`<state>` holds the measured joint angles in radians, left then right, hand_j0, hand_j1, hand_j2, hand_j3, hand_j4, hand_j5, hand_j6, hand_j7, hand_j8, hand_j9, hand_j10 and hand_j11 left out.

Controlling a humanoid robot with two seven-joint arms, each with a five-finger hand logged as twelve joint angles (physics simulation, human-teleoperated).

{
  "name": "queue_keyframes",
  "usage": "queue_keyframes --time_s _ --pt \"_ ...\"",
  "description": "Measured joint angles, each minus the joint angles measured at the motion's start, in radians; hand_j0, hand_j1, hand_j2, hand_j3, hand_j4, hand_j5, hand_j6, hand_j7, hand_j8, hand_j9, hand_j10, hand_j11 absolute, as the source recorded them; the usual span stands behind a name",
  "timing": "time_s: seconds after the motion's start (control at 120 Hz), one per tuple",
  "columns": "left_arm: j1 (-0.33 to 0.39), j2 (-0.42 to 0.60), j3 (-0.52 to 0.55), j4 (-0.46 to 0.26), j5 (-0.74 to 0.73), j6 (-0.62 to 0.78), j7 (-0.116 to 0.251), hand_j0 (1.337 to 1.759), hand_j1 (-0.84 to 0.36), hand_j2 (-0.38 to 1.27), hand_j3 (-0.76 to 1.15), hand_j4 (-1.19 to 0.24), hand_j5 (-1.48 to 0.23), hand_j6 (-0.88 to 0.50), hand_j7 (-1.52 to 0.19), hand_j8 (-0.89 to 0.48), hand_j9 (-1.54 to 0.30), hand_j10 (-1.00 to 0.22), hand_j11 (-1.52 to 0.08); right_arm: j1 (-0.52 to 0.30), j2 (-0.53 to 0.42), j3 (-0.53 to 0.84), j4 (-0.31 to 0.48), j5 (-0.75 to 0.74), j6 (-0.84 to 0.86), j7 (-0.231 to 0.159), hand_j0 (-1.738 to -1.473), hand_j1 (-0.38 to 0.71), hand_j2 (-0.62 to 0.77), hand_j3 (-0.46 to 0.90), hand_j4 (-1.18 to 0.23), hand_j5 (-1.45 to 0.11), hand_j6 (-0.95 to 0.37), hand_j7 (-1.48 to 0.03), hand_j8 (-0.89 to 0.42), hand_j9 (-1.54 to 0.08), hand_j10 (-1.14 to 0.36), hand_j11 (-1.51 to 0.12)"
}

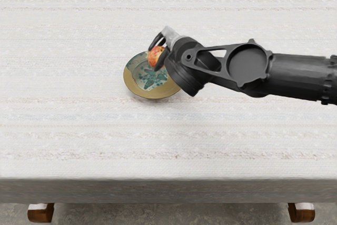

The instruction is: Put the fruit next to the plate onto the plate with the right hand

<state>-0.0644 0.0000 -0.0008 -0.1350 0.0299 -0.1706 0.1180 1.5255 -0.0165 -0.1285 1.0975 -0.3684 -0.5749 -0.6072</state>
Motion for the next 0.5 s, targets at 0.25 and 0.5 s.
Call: queue_keyframes --time_s 0.25,0.5 --pt "0.0 0.0 0.001 0.0 0.0 0.0 0.0 1.658 0.07 0.05 0.0 -0.23 -0.3 -0.23 -0.3 -0.23 -0.3 -0.23 -0.3 -0.038 0.015 -0.003 -0.106 -0.003 0.01 -0.001 -1.654 0.25 0.18 0.0 -0.72 -1.15 -0.35 -1.03 -0.27 -1.14 -0.57 -1.14" --pt "0.0 0.0 0.001 0.0 0.0 0.0 0.0 1.658 0.07 0.05 0.0 -0.23 -0.3 -0.23 -0.3 -0.23 -0.3 -0.23 -0.3 -0.061 0.016 0.003 -0.134 -0.004 0.041 -0.001 -1.653 0.25 0.18 0.0 -0.73 -1.15 -0.36 -1.04 -0.27 -1.15 -0.56 -1.14"
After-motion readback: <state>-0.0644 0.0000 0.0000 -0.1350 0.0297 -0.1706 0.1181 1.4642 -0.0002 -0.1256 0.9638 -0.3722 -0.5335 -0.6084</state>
